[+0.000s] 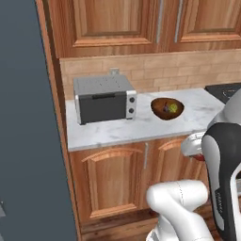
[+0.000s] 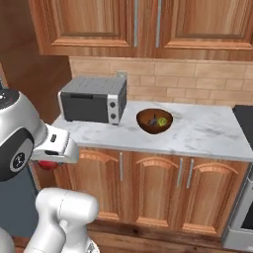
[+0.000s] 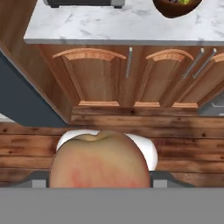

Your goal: Take the broccoli, fish, and peach from the freezer and place them in the bowl on the counter.

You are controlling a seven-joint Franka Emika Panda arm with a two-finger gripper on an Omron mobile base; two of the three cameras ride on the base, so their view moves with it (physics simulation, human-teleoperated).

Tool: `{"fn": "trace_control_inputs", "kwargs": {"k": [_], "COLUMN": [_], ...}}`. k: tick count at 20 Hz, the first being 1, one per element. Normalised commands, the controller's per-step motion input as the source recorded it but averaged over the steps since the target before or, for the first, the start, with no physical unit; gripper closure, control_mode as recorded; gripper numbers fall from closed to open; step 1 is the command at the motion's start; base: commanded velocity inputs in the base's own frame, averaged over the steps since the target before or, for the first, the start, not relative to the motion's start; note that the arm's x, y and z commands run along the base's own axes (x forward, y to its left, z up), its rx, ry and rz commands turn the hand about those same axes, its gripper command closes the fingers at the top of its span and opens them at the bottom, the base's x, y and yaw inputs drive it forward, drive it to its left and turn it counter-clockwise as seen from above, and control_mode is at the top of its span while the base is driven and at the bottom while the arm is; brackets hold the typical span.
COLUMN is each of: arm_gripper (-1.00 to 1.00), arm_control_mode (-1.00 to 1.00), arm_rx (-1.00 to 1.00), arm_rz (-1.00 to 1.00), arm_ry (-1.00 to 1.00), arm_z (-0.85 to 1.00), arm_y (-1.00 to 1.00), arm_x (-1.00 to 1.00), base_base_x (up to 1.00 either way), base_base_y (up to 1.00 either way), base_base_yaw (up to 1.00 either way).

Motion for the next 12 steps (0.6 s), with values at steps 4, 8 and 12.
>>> {"fn": "trace_control_inputs", "kwargs": {"k": [4, 8, 12], "arm_gripper": [1.0, 1.0, 1.0], "arm_control_mode": [1.0, 1.0, 1.0], "arm_rx": [0.0, 0.0, 0.0], "arm_rz": [0.0, 0.0, 0.0], "arm_ry": [0.0, 0.0, 0.0], "arm_z": [0.0, 0.0, 0.0], "arm_y": [0.0, 0.0, 0.0], "arm_x": [0.0, 0.0, 0.0], "base_base_x": [0.37, 0.65, 0.82], "base_base_y": [-1.0, -0.76, -0.47], "base_base_yaw": [-0.04, 0.0, 0.0]}}
